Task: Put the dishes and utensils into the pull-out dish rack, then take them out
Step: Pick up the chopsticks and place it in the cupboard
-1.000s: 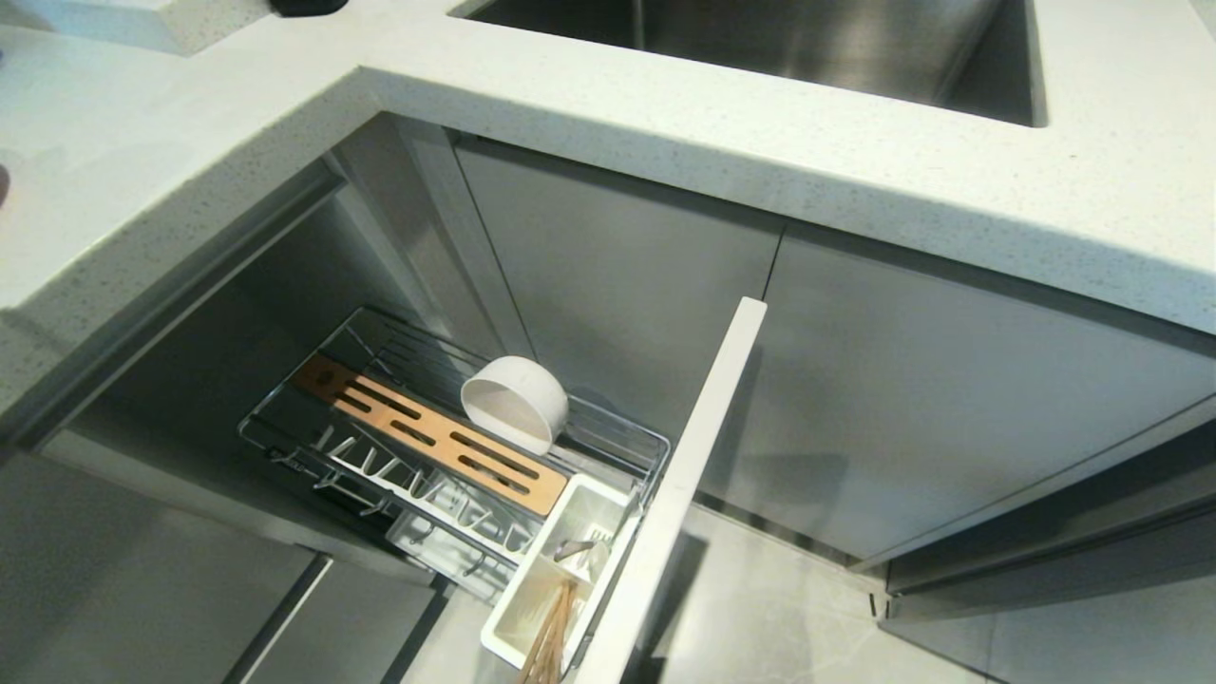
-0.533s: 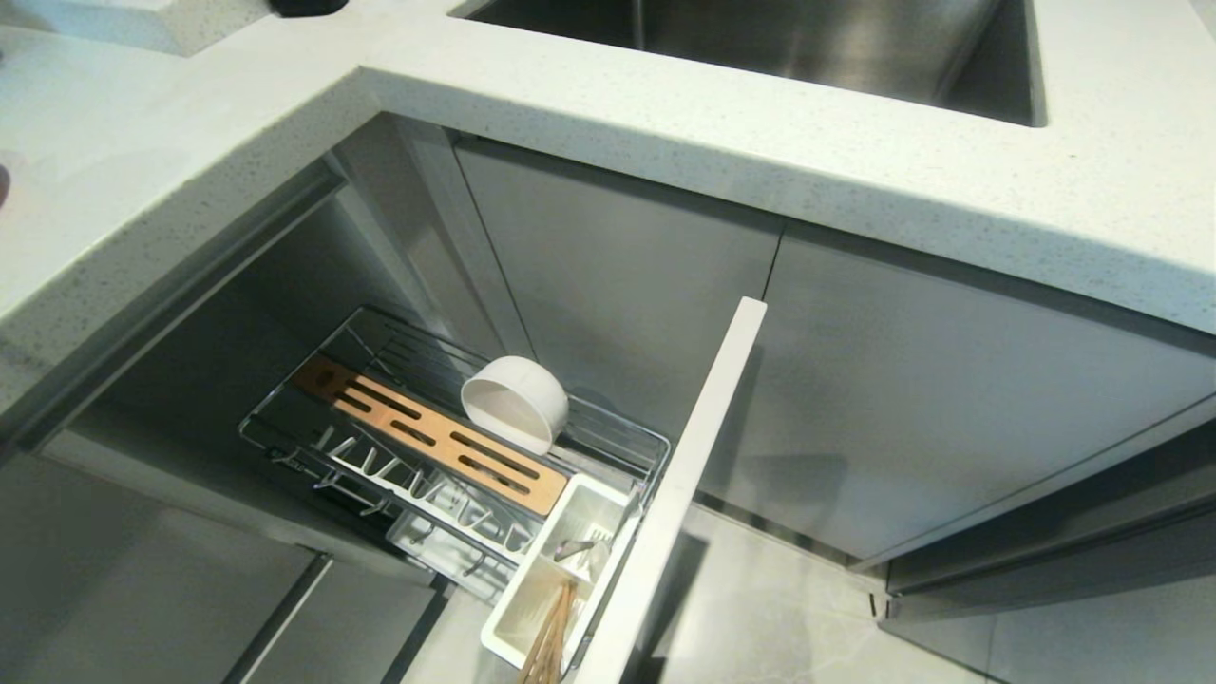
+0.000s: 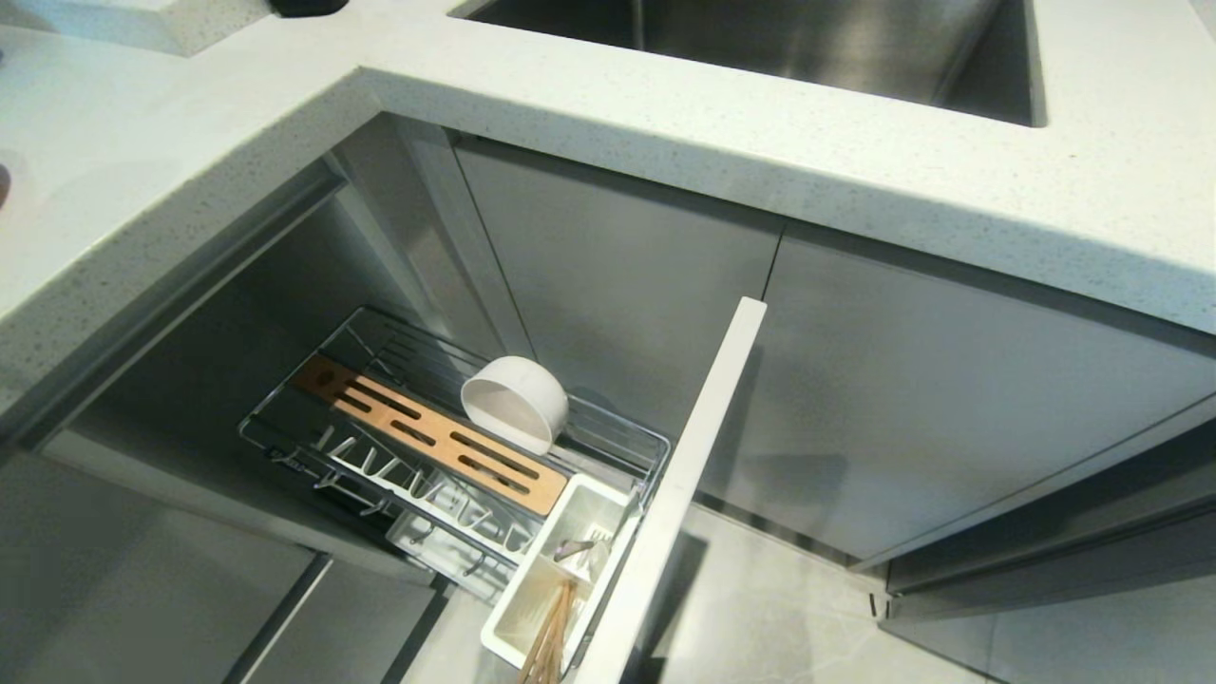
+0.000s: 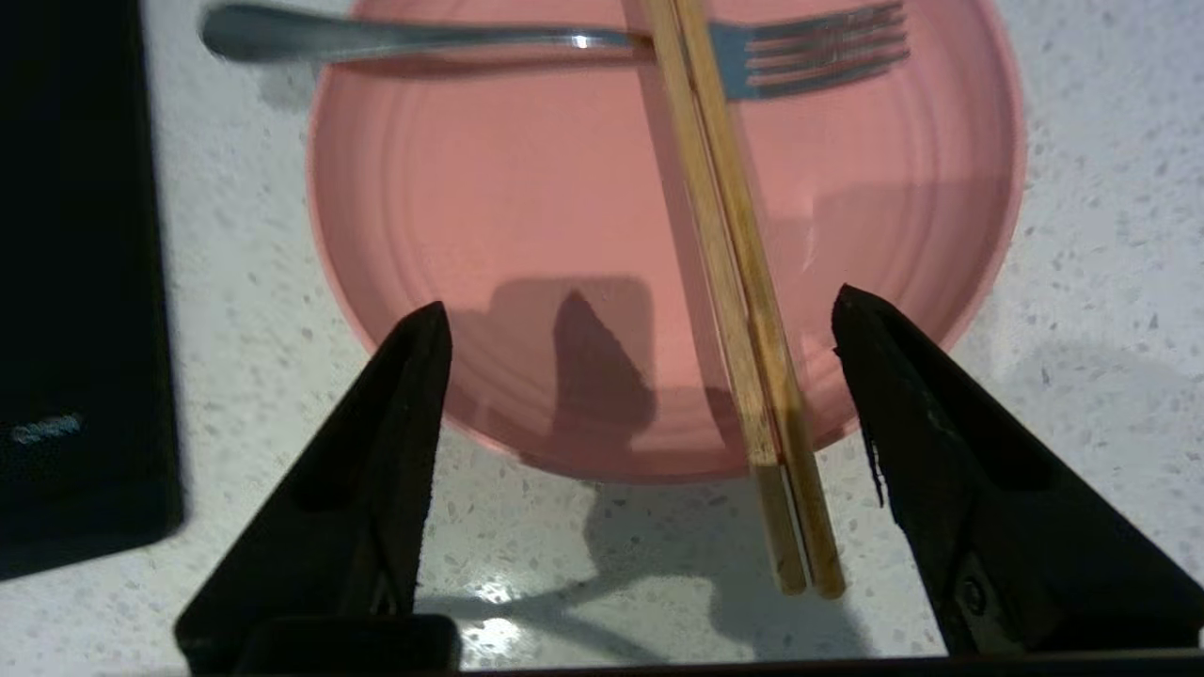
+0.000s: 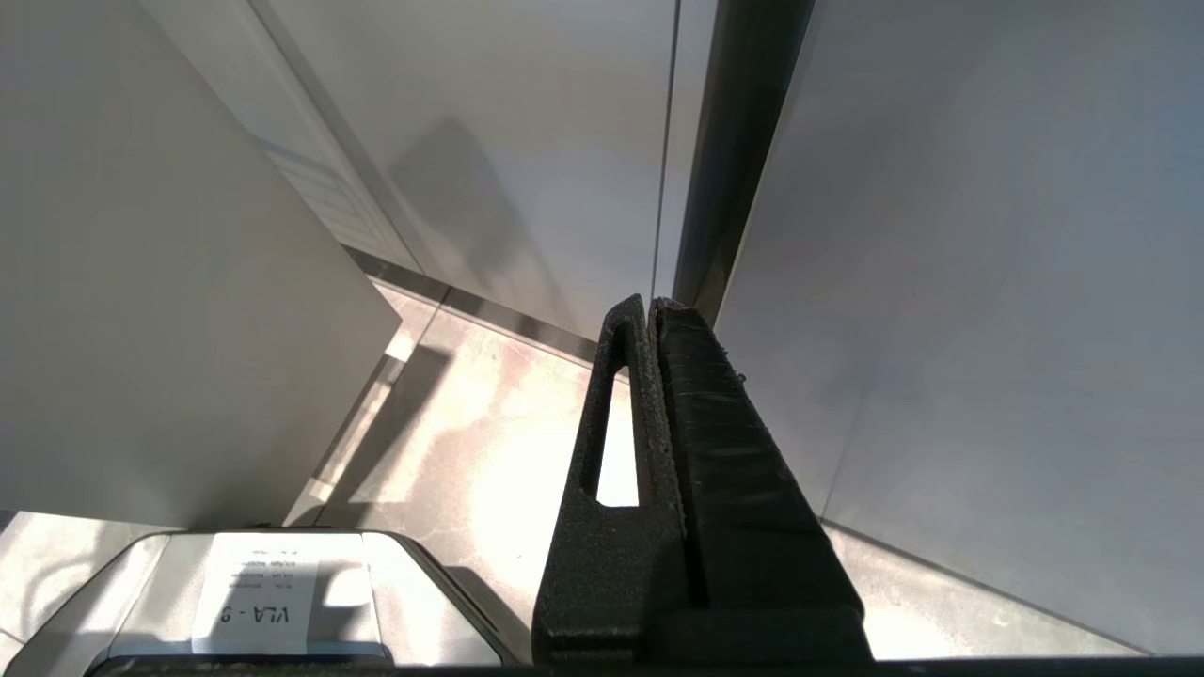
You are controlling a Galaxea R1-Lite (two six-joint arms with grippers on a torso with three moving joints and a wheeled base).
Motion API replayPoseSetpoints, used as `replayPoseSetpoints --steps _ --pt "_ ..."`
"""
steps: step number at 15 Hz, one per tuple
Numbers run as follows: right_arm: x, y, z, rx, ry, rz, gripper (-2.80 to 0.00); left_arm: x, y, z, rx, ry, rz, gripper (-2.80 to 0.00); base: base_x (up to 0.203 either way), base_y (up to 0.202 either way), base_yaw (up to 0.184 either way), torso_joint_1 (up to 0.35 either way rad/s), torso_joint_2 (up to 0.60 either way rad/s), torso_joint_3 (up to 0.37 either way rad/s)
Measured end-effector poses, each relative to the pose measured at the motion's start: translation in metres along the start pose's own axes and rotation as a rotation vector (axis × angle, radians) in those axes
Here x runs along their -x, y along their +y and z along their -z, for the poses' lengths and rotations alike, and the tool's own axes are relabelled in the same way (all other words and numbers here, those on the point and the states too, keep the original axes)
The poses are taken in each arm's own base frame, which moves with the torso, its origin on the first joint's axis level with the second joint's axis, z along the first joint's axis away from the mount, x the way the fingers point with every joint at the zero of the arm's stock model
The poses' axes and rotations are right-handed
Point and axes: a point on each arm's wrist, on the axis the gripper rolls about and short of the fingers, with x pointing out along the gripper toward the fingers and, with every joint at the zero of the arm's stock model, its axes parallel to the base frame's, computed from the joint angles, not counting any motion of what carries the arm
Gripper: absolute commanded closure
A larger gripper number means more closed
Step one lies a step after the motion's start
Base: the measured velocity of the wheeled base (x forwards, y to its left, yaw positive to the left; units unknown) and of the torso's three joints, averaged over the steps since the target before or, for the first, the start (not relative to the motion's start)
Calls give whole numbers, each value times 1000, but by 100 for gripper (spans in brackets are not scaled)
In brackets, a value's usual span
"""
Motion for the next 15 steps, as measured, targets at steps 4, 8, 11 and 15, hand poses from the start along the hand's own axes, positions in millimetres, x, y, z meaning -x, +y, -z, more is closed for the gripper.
replayPoseSetpoints --steps 4,8,11,15 --pt "0 0 0 0 0 0 0 -4 0 6 -8 28 -5 -280 0 0 0 0 0 0" --pt "0 0 0 0 0 0 0 -7 1 7 5 27 -16 -280 0 0 0 0 0 0" --pt "0 0 0 0 0 0 0 -11 0 4 30 3 -21 -280 0 0 0 0 0 0" --pt "0 0 0 0 0 0 0 -20 -4 5 24 29 -8 -280 0 0 0 0 0 0"
